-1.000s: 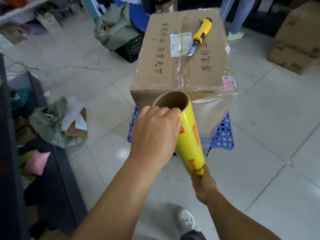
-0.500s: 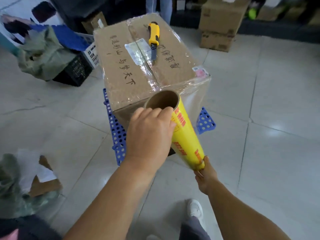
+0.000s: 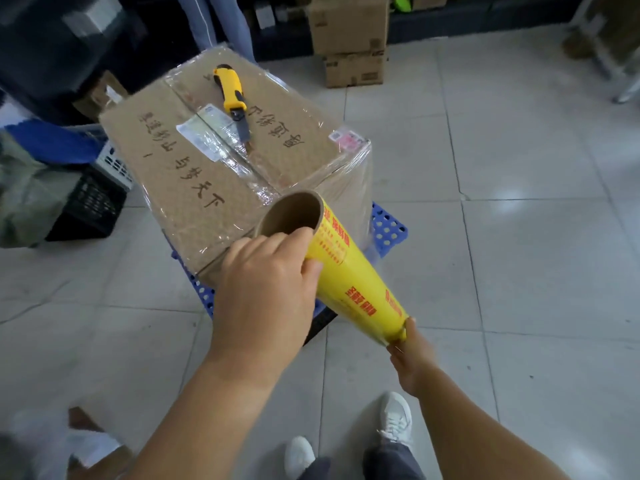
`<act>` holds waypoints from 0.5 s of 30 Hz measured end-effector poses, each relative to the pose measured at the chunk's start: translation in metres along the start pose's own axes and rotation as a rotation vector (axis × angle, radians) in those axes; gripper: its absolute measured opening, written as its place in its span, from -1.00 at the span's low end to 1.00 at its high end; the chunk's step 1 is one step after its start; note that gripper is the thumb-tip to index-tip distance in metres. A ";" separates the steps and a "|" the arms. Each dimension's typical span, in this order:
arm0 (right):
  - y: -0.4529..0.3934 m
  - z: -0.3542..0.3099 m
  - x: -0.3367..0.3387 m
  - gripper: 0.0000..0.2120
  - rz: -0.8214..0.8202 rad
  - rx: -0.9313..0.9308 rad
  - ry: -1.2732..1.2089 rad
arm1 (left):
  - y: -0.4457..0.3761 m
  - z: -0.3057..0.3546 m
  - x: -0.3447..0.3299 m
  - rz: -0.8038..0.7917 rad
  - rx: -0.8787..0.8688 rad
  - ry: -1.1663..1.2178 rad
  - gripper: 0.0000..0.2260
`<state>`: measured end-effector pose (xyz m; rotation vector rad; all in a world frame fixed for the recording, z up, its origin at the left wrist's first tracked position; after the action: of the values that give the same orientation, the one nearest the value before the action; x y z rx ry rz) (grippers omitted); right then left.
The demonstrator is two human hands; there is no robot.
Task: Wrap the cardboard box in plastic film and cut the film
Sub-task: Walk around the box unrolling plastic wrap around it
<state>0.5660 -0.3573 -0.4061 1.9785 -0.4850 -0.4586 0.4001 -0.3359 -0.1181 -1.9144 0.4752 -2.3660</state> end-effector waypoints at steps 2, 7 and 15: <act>0.006 0.007 -0.002 -0.44 0.006 0.007 -0.008 | 0.002 -0.006 0.001 -0.001 -0.042 0.019 -0.81; 0.019 0.029 -0.006 -0.42 0.020 0.056 -0.016 | 0.015 -0.026 0.004 0.010 -0.145 0.068 -0.83; 0.043 0.069 -0.009 -0.46 0.050 0.139 -0.070 | 0.032 -0.061 0.015 -0.009 -0.240 0.100 -0.83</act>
<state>0.5174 -0.4221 -0.3960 2.0833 -0.6233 -0.4756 0.3333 -0.3575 -0.1238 -1.8954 0.7938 -2.5205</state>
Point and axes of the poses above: each hand's wrist, its own y-axis away from the middle knuckle, its own x-axis out of the back of the hand, z = x × y, the point moved 1 cm from there along -y, towards the middle knuckle, and after that the axes turned 1 degree about -z, right-handed, at the moved point
